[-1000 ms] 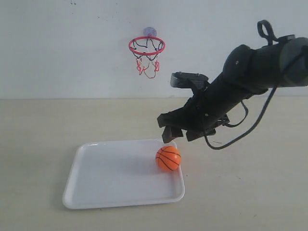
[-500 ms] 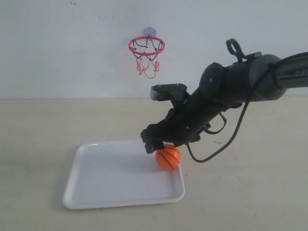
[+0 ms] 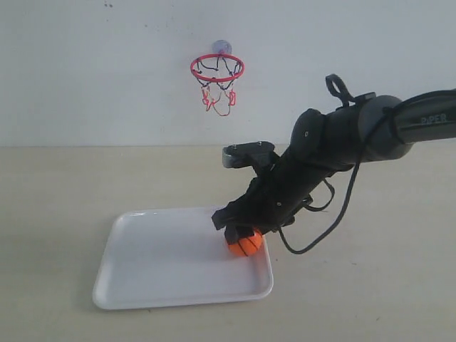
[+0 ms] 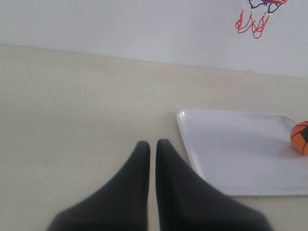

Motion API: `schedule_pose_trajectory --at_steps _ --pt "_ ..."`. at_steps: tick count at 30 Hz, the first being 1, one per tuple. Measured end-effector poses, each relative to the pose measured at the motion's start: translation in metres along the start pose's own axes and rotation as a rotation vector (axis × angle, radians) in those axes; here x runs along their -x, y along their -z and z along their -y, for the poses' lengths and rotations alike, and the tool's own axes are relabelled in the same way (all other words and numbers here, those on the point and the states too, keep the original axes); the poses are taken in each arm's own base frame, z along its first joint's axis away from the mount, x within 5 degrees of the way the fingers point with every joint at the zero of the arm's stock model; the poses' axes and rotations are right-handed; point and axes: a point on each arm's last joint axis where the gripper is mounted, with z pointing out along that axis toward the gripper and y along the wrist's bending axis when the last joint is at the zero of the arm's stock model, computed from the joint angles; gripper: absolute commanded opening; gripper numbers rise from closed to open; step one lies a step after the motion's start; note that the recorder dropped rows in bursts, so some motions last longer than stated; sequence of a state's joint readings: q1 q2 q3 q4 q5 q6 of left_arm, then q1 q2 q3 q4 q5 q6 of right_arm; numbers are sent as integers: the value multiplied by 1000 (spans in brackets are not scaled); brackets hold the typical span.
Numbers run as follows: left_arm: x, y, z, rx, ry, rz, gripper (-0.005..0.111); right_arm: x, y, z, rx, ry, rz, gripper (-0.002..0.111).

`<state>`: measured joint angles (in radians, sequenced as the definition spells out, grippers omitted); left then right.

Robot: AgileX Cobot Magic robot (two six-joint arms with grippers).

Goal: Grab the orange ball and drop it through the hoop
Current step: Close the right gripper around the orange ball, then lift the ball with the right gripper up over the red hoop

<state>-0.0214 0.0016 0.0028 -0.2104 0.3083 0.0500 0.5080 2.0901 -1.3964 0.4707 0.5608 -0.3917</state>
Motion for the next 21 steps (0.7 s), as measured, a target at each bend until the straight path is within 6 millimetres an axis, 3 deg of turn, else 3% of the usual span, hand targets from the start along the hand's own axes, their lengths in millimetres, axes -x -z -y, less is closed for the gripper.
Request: schedule_pose_trajectory --at_steps 1,2,5,12,21 --pt "0 0 0 0 0 0 4 0 0 0 -3 6 -1 2" --pt "0 0 0 0 0 0 4 0 0 0 -6 11 -3 0" --pt "0 0 0 0 0 0 4 0 3 -1 -6 5 -2 0" --pt "0 0 0 0 0 0 4 47 49 -2 39 -86 180 0" --pt "0 0 0 0 0 0 4 100 106 42 205 -293 542 0"
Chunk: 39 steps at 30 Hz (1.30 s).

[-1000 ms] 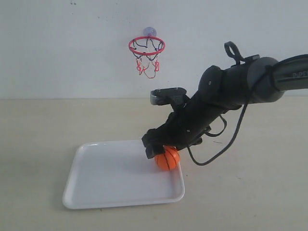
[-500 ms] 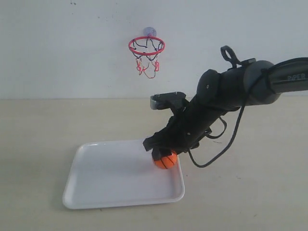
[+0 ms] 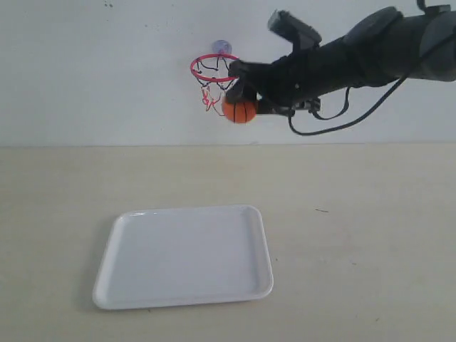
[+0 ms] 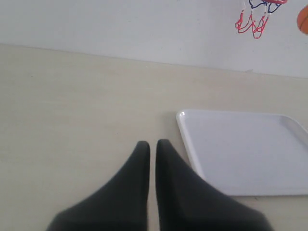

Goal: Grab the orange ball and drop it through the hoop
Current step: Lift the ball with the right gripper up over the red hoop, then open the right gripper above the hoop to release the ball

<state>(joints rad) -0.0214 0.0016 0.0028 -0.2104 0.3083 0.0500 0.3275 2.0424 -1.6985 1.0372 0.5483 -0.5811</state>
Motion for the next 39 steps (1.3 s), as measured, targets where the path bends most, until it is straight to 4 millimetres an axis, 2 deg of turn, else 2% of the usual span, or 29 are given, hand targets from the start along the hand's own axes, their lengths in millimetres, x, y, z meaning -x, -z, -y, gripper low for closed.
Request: schedule_pose_trajectory --at_steps 5,11,18,23,26,30,35,36,38,39 --pt "0 0 0 0 0 0 4 31 -1 1 96 -67 187 0" --pt "0 0 0 0 0 0 4 54 -24 5 165 -95 285 0" --pt "0 0 0 0 0 0 4 64 -50 13 236 -142 327 0" --pt "0 0 0 0 0 0 4 66 -59 17 249 -146 338 2" --pt "0 0 0 0 0 0 4 68 -58 16 250 -143 346 17" --pt "0 0 0 0 0 0 4 69 -57 17 244 -146 356 54" --pt "0 0 0 0 0 0 4 70 -57 17 237 -153 365 57" --pt "0 0 0 0 0 0 4 70 -57 17 235 -153 367 69" --pt "0 0 0 0 0 0 4 71 -57 18 231 -155 370 85" --pt "0 0 0 0 0 0 4 71 -57 18 228 -154 371 86"
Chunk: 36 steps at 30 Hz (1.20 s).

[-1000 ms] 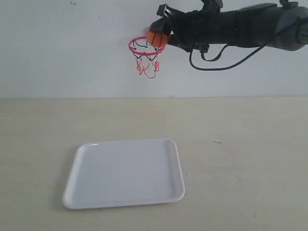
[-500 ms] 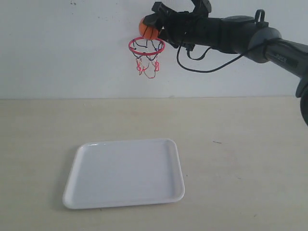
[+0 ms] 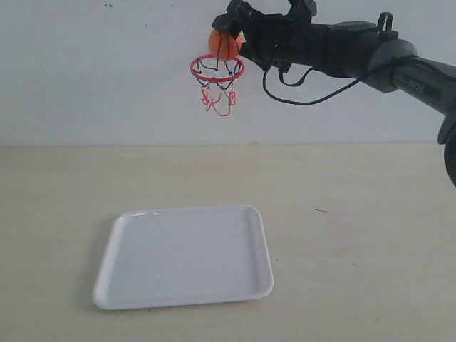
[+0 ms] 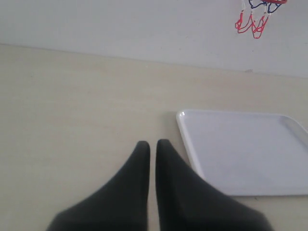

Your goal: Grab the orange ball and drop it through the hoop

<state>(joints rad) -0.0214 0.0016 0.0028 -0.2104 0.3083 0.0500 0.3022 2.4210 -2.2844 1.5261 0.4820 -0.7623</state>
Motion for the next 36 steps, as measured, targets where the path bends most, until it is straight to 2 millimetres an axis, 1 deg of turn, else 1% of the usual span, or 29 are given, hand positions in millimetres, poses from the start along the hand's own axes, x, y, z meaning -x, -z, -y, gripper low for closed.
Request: schedule_pose_trajectory --at_steps 2,7,9,13,18,20,23,25,31,36 --pt "0 0 0 0 0 0 4 0 0 0 -4 7 -1 83" --pt "0 0 0 0 0 0 4 -1 0 -1 6 2 -14 83" --pt "0 0 0 0 0 0 4 -3 1 -3 34 2 -43 83" --pt "0 0 0 0 0 0 4 -1 7 1 85 -4 -106 83" --pt "0 0 0 0 0 0 4 12 31 21 136 -57 -228 83" --pt "0 0 0 0 0 0 4 17 45 32 150 -74 -305 83" --pt "0 0 0 0 0 0 4 20 65 45 161 -75 -434 83" --pt "0 0 0 0 0 0 4 19 72 53 128 -67 -495 83" --pt "0 0 0 0 0 0 4 8 83 77 -136 -100 -654 83" --pt "0 0 0 0 0 0 4 7 85 81 -192 -111 -675 83"
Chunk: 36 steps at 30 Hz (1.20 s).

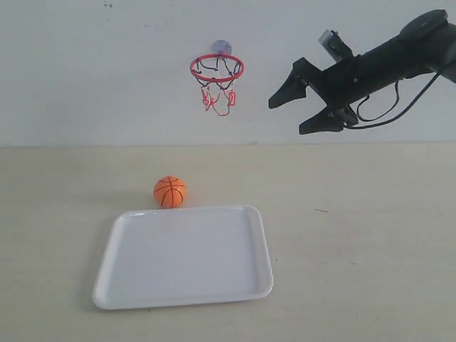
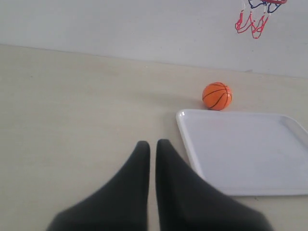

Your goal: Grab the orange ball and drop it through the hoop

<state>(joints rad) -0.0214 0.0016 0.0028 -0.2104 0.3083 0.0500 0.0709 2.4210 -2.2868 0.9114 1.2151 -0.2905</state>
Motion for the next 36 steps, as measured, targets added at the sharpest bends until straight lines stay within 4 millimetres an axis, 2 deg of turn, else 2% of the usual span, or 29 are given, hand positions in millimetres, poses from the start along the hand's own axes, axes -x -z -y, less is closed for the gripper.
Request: schedule_pose_trajectory --at_steps 7,13,25,36 --pt "0 0 0 0 0 0 4 -4 -1 8 -77 -52 -27 83" --pt "0 0 0 0 0 0 4 -20 -1 12 -98 -111 -83 83" --pt "0 0 0 0 0 0 4 -77 12 6 -108 -91 -230 83" --pt "0 0 0 0 0 0 4 -147 -5 36 -112 -216 -433 83"
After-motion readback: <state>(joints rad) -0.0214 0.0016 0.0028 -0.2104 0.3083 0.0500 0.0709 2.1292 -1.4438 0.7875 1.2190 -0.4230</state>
